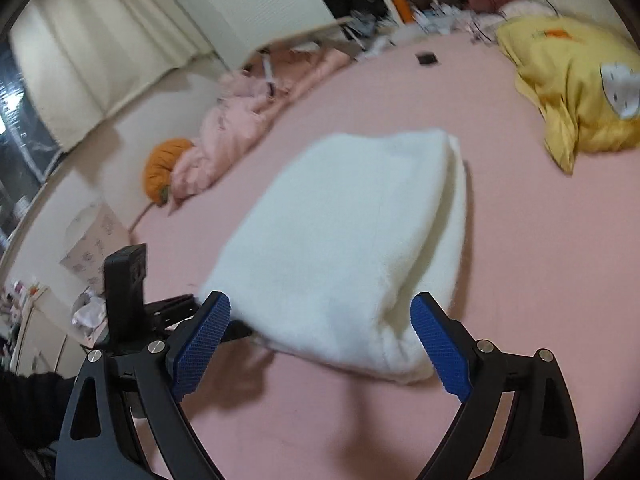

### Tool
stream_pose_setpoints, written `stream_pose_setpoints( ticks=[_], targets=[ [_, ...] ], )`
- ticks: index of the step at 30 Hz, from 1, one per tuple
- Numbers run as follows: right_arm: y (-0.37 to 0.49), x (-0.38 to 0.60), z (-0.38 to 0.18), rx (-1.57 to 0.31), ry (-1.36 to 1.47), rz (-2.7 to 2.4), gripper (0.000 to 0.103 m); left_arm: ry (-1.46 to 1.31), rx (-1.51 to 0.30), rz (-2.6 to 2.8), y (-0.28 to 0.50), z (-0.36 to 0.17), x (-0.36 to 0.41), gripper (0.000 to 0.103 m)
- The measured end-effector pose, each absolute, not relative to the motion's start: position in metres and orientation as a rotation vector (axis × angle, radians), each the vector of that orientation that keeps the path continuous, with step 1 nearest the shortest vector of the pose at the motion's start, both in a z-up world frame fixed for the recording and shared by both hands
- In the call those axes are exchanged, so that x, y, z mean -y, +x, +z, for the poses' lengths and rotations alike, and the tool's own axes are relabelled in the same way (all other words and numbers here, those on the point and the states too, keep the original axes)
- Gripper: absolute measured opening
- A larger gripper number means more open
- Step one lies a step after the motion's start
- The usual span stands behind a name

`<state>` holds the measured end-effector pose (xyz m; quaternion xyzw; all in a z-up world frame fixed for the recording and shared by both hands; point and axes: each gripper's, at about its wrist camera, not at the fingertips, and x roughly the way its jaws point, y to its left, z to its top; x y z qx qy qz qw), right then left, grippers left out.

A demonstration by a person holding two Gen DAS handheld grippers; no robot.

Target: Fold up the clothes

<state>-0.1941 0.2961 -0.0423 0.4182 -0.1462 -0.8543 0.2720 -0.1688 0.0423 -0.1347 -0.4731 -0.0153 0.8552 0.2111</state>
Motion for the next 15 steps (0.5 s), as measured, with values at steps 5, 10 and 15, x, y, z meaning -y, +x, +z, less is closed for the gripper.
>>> stream_pose_setpoints(
  ticks=[5,10,15],
  targets=[
    [-0.217,-0.285,-0.062,0.485,1.267,-2.146,0.057,-1.316,0.035,2.337,-0.180,-0.131,-0.039,0.035],
    [-0.229,-0.330,-0.068,0.761,1.307,-2.091,0.013,-1.308,-0.088,2.338,-0.177,-0.131,-0.039,0.034],
    [-0.225,-0.360,-0.088,0.852,1.340,-2.112,0.011,-1.380,-0.046,2.314,-0.180,-0.147,-0.022,0.034]
  ],
)
